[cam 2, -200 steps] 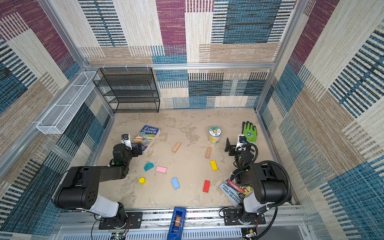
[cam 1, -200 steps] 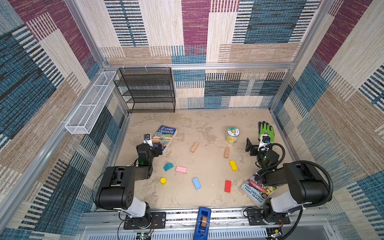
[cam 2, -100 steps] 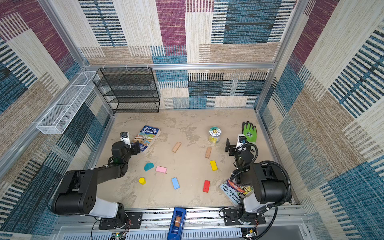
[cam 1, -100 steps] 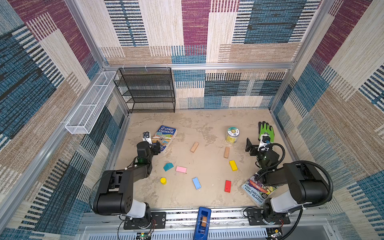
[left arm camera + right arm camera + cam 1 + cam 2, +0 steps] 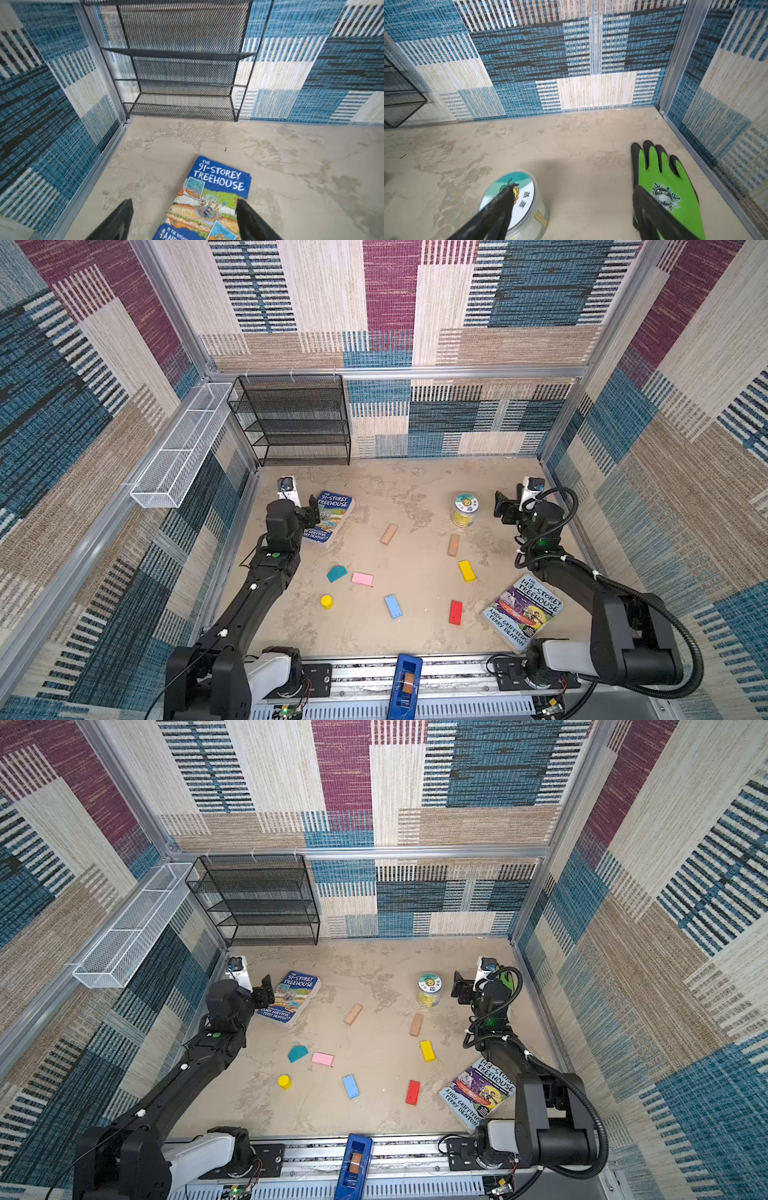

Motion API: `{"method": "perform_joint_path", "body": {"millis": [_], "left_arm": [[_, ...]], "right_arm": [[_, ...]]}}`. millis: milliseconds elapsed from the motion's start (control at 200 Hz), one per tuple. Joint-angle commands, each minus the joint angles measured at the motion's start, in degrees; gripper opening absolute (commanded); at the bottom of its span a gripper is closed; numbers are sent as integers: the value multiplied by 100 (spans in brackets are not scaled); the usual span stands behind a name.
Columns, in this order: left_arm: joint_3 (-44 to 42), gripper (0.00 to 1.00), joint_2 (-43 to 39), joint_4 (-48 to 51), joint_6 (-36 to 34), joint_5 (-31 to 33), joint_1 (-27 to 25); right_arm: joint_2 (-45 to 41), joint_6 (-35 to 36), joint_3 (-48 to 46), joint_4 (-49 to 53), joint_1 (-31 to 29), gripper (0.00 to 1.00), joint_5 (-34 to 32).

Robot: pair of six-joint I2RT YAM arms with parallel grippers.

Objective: Build the wood block tower
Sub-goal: 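Move the right gripper over the wooden bar while the left advances toward the book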

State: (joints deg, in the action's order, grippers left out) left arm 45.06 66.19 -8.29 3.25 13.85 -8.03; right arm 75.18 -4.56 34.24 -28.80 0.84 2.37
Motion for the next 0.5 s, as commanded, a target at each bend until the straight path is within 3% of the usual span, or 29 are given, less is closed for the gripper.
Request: {"method": "perform_joint_path", "body": {"millis": [0,105,230,491], "left_arm": [[556,82,13,1755,594,658,-437],[919,82,75,2145,1018,949,-1035],[1342,82,360,2412,1543,827,-1499],[1484,82,1129,2163,1731,488,-2166]], "right_arm": [[-239,-512,175,1263,-68,87,138],[-436,-824,167,1645,-204,87,284],[-520,-1108,154,1937,-541,87,372],[-569,-1651,191,2472,-1382,84,295]]}}
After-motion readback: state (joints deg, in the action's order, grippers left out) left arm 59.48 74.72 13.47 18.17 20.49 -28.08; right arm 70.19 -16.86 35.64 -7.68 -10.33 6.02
